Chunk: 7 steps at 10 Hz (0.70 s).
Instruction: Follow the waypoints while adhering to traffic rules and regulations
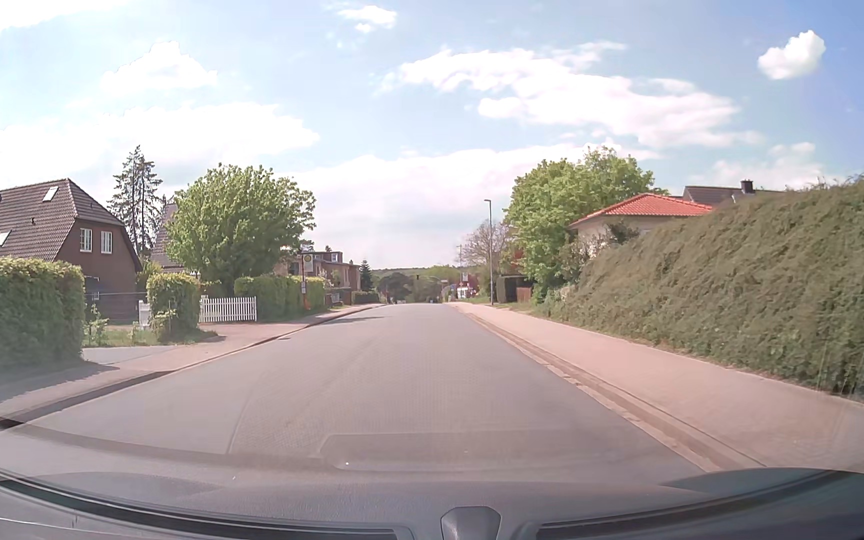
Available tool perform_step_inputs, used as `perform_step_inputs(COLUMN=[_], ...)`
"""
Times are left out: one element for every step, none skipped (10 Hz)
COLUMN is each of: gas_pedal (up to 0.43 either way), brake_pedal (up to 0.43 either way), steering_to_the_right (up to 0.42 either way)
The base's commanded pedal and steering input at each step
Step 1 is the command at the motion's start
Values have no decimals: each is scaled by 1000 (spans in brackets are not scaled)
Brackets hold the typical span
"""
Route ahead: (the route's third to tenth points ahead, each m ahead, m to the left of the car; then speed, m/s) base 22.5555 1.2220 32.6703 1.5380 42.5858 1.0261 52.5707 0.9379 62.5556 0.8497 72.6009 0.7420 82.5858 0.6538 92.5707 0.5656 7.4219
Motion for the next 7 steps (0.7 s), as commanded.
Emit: perform_step_inputs(gas_pedal=[59,59,59,59,59,59,59], brake_pedal=[0,0,0,0,0,0,0], steering_to_the_right=[-3,-4,-5,-5,-5,-5,-5])
